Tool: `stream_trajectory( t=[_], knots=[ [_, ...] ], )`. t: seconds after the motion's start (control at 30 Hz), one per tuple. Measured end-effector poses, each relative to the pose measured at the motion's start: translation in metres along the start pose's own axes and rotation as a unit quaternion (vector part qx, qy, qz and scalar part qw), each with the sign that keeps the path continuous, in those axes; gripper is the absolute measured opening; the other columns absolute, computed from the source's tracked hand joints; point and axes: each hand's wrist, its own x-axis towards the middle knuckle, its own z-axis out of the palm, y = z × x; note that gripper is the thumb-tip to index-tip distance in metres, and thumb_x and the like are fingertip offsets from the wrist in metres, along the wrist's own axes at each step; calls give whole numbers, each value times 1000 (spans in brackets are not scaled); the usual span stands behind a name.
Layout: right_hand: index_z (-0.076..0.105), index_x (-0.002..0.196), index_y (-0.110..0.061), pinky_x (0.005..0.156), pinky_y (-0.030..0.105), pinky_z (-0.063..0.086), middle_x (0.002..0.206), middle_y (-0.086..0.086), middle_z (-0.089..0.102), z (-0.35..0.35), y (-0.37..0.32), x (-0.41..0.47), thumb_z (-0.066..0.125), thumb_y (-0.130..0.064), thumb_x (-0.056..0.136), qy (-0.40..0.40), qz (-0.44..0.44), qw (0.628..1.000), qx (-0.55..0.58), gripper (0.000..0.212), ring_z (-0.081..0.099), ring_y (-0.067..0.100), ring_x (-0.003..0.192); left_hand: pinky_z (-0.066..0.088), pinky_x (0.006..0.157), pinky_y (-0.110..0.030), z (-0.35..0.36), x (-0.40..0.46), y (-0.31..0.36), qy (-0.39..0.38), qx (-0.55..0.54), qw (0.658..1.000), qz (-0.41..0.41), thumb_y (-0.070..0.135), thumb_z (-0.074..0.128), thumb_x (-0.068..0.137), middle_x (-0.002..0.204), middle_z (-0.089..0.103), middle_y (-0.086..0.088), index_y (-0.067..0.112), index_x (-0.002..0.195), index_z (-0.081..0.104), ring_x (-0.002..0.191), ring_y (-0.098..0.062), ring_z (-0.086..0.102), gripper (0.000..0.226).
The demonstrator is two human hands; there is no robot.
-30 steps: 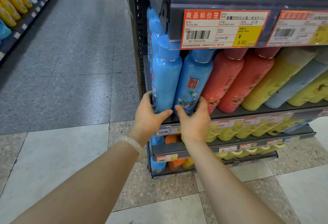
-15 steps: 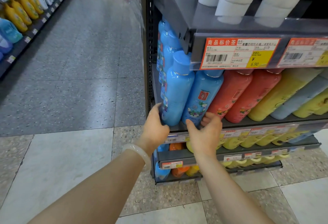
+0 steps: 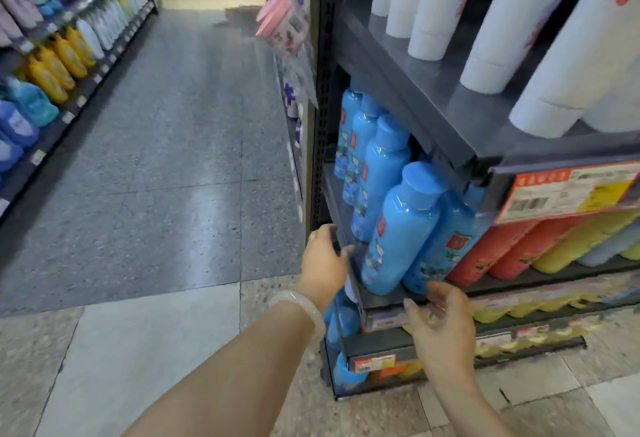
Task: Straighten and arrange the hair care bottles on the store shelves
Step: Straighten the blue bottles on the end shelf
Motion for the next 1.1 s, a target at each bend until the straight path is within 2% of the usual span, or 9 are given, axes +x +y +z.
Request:
stream_trajectory(
  t=[0.1,0.3,0.4,0.5,0.53,0.63,0.83,1.1],
  knots=[
    [53,108,-7,92,41,46,106,9,54,17,-10,-5,72,-6,76,33,42,998,26,38,54,24,99,39,102,-33,-6,21,-3,-41,6,999,33,26,63,86,137,46,-7,15,133,40,125,-23,46,54],
    [47,110,-19,95,47,49,116,13,54,55,-31,-13,76,-2,69,94,93,984,122,52,58,24,105,34,103,-26,-10,51,1,-107,-12,987,123,23,71,80,139,41,-3,16,136,38,127,-16,40,65],
    [46,111,-25,93,50,49,115,9,55,64,-37,-12,79,-20,62,132,112,979,106,59,57,26,109,33,97,-17,-5,60,2,-130,-49,982,125,21,77,73,134,46,-1,15,131,41,119,-8,43,69],
    [44,112,-30,92,51,48,114,7,56,70,-42,-10,77,-34,58,149,118,978,85,63,55,27,111,43,100,-33,3,68,3,-158,-66,976,134,21,82,66,127,55,-2,17,123,46,116,-13,52,67],
    [43,113,-29,93,50,48,114,7,55,71,-42,-9,77,-37,58,149,121,978,80,65,54,27,112,44,98,-33,5,70,4,-164,-71,975,135,19,82,66,125,56,-2,18,120,46,114,-13,54,65],
    [45,114,-17,91,46,48,111,7,53,74,-42,-8,82,-23,62,159,116,979,48,65,53,26,108,45,94,-30,7,73,5,-177,-82,972,134,16,80,69,121,59,-1,20,120,45,110,-14,56,62],
    [38,106,-35,92,44,47,108,1,50,77,-47,-9,81,-19,65,181,106,977,35,62,52,21,107,47,95,-33,5,79,0,-189,-74,968,151,20,80,68,116,62,4,24,117,45,107,-13,58,60],
    [43,110,-29,91,43,49,112,4,55,80,-44,-9,81,-19,67,184,105,976,46,59,55,18,104,46,97,-37,8,82,-4,-194,-68,965,165,20,80,68,118,60,2,26,119,45,108,-14,57,62]
  ],
)
